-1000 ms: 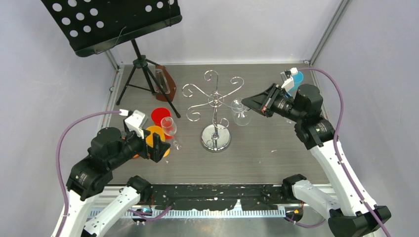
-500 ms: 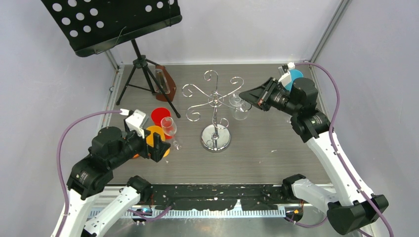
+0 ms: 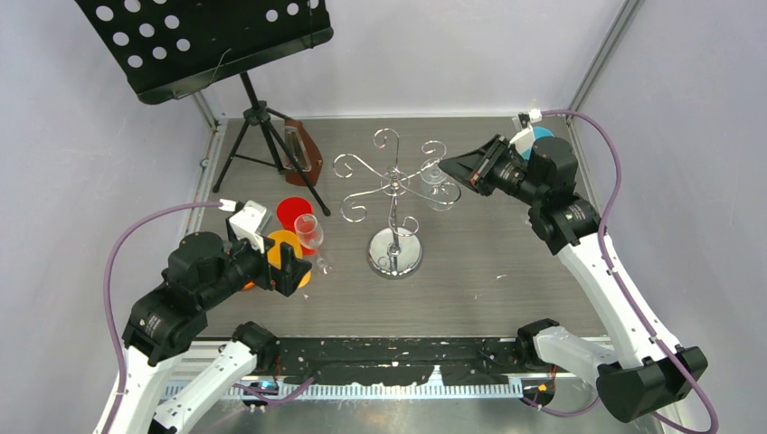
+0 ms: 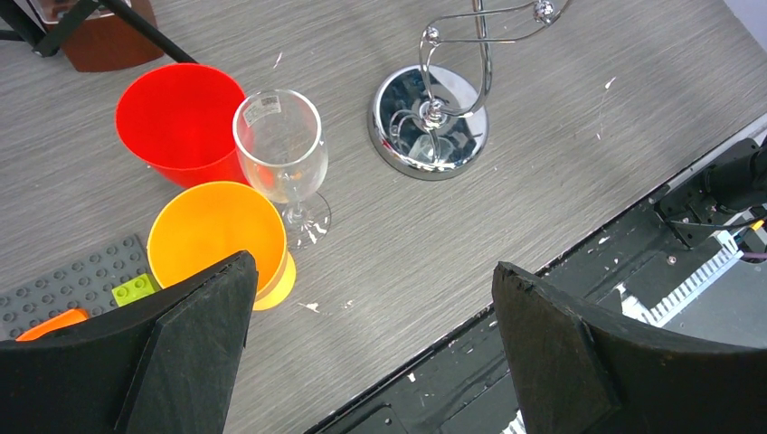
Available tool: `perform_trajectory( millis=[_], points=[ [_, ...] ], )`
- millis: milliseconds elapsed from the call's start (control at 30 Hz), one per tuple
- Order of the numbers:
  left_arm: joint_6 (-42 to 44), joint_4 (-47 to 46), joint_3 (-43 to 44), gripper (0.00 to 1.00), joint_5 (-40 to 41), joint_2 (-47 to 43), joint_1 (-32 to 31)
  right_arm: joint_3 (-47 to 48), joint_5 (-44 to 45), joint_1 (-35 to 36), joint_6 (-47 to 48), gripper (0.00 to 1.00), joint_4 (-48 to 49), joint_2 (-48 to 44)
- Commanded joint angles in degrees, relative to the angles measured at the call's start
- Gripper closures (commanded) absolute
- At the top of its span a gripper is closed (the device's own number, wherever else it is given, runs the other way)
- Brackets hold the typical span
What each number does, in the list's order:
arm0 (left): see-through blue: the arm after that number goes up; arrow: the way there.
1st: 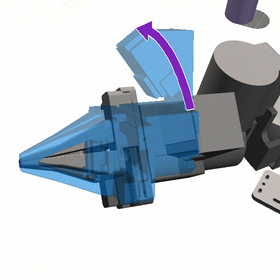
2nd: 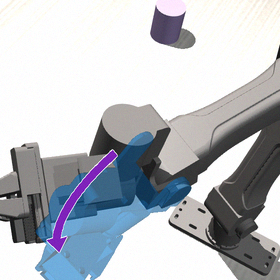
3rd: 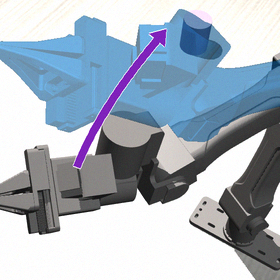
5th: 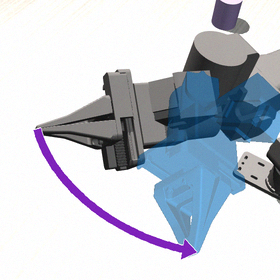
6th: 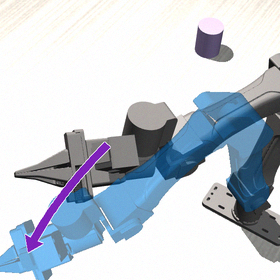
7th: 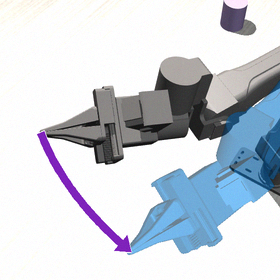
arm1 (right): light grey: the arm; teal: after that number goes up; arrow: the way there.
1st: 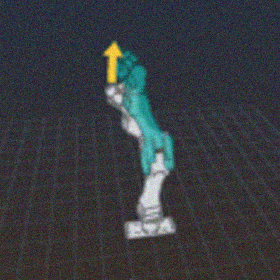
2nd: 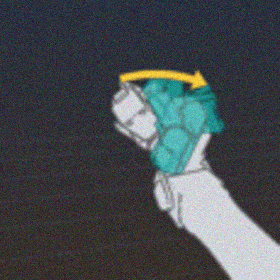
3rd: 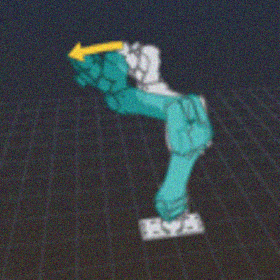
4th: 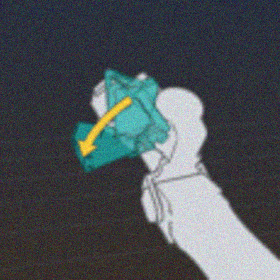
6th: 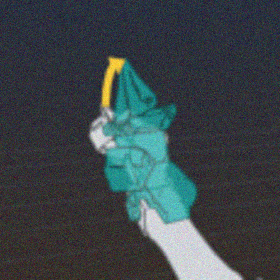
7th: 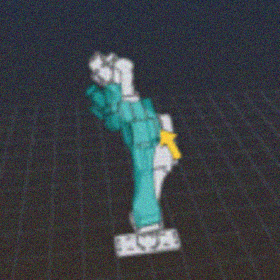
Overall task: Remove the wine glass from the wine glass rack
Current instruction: Pick up the wine glass from the wine rack.
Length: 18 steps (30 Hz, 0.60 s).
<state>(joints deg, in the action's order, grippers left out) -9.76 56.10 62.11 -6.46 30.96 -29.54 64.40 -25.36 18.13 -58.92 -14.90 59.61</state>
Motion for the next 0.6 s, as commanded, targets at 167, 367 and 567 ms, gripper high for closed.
perform_trajectory(
  millis=[167, 367, 567],
  points=[
    [0.5, -0.6, 0.7, 0.01, 0.9, -0.3, 0.3, 2.7, 2.1, -2.4, -1.3, 0.94, 6.5, -3.4],
    [0.2, -0.6, 0.9, 0.01, 0.9, 0.0, 0.3, 0.3, 1.1, -5.2, -1.5, 0.94, 6.5, -6.5],
    [-0.1, -1.0, 0.7, 0.01, 0.8, 0.1, 0.3, -1.9, 0.7, -7.2, -1.6, 0.94, 5.4, -10.5]
  ],
)
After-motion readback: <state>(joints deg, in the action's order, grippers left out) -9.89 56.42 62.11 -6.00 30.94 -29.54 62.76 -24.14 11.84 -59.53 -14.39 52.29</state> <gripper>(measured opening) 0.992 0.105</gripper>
